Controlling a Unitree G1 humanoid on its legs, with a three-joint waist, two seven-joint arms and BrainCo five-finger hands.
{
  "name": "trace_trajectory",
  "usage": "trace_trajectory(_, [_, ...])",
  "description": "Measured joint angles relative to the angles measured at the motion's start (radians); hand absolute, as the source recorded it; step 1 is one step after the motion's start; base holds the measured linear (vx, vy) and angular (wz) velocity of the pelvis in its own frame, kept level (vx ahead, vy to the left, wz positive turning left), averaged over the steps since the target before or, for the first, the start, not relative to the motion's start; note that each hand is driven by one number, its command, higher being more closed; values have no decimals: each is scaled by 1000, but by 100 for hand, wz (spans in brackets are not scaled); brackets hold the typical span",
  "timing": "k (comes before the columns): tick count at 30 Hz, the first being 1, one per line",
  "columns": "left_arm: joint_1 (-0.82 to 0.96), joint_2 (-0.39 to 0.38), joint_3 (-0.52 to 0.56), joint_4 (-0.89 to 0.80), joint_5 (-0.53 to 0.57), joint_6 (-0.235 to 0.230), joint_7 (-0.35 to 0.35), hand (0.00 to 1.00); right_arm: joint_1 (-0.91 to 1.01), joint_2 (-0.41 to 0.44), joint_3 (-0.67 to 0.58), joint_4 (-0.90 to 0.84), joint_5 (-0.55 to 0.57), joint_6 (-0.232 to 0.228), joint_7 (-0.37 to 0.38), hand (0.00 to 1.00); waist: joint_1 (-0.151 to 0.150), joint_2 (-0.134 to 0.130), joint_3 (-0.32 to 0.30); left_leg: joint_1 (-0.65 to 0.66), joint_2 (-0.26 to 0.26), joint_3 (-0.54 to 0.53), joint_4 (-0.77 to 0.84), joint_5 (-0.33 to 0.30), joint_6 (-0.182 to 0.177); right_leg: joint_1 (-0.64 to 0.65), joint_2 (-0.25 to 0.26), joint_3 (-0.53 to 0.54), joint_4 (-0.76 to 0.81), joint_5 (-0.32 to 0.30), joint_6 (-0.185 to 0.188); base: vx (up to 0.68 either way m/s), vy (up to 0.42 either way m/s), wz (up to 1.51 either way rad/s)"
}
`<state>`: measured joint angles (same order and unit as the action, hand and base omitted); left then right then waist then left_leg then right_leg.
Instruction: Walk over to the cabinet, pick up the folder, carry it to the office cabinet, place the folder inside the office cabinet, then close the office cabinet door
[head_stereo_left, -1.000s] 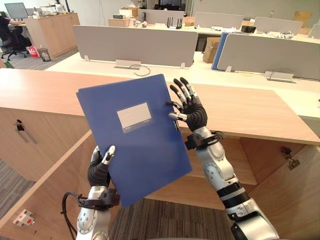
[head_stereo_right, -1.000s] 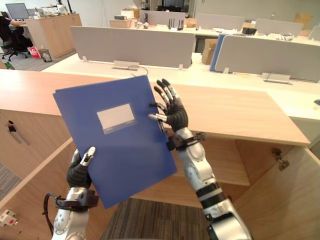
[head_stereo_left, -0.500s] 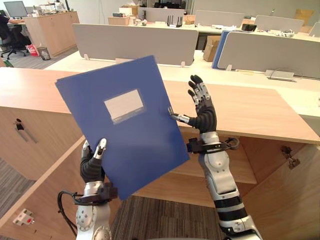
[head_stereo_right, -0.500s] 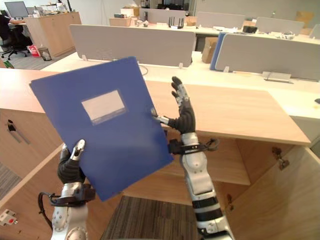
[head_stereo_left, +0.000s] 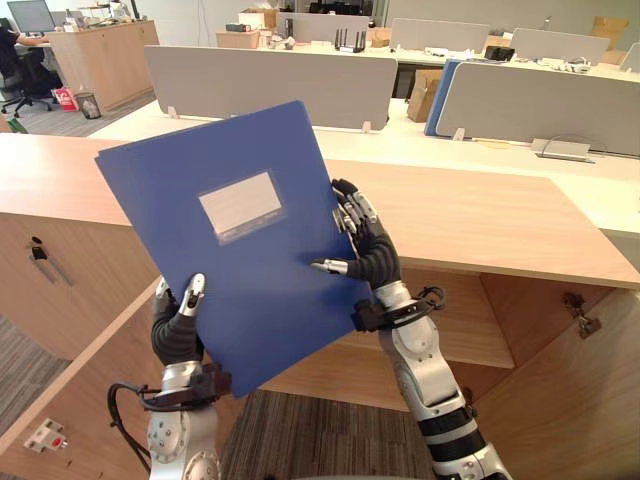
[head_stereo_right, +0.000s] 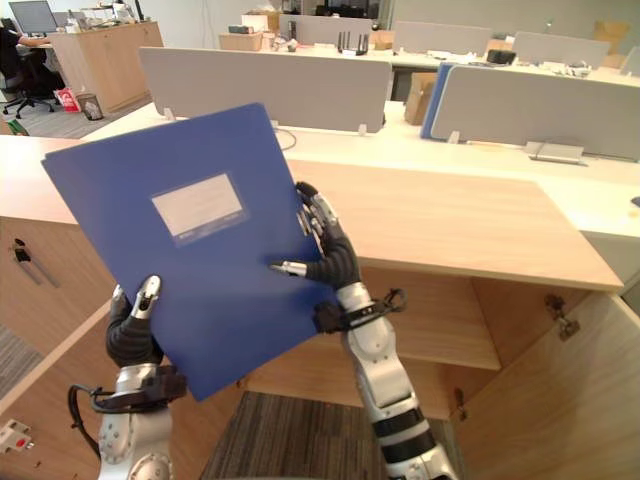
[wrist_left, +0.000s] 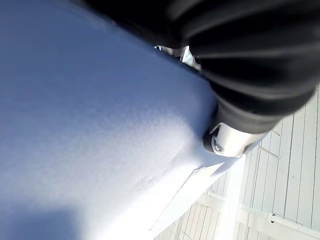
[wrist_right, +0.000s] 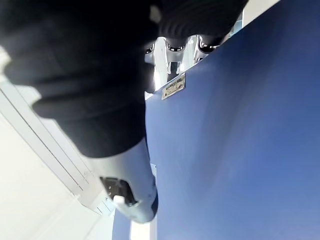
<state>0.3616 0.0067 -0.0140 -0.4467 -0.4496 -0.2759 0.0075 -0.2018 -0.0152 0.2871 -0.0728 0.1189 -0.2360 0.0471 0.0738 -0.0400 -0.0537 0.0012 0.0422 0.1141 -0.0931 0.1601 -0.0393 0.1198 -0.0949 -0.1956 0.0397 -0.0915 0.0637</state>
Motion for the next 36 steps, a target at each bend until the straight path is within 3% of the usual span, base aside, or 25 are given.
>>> trace_trajectory(7, [1,39,4,0,-29,-2,-1,100,-26,-20,20,127,194,1,23,0,2,-1,0,0,0,0,0,0,0,0,5,0,-1,1,-1,0,0,0])
trace_trajectory(12, [0,62,8,-4,-122,-8,-17,100,-135,-22,20,267,301,20,25,0,5,-1,0,0,0,0,0,0,0,0,5,1,-1,2,-2,0,0,0])
trace_trajectory(22, [-24,113,31,-15,-182,-13,-19,100,-263,-26,61,399,371,24,31,0,18,-1,0,-1,1,4,1,0,0,-2,6,5,-2,3,-5,0,0,0])
trace_trajectory(24, [-25,128,31,-16,-183,-17,-19,100,-284,-49,85,424,377,36,46,0,20,-1,0,-2,1,5,1,0,0,-4,6,7,-3,3,-5,0,0,0])
trace_trajectory(28, [-26,212,31,-36,-180,-36,-20,100,-392,-225,272,446,450,89,132,0,21,-5,2,-8,3,7,4,1,-1,-11,8,10,-5,7,-9,0,0,0])
trace_trajectory(29, [-30,232,31,-36,-178,-46,-21,100,-419,-266,309,446,456,98,157,100,21,-6,3,-10,3,7,4,1,-1,-13,8,10,-5,7,-9,0,0,0])
trace_trajectory(30, [-37,264,31,-36,-177,-56,-27,100,-466,-337,371,442,478,108,185,100,22,-6,2,-16,4,7,5,2,-2,-18,9,10,-6,9,-9,0,0,0])
trace_trajectory(36, [-42,322,22,-36,-194,-96,-68,100,-581,-554,512,353,603,128,281,100,24,-8,3,-19,4,7,5,1,-2,-19,11,12,-8,12,-10,0,0,0])
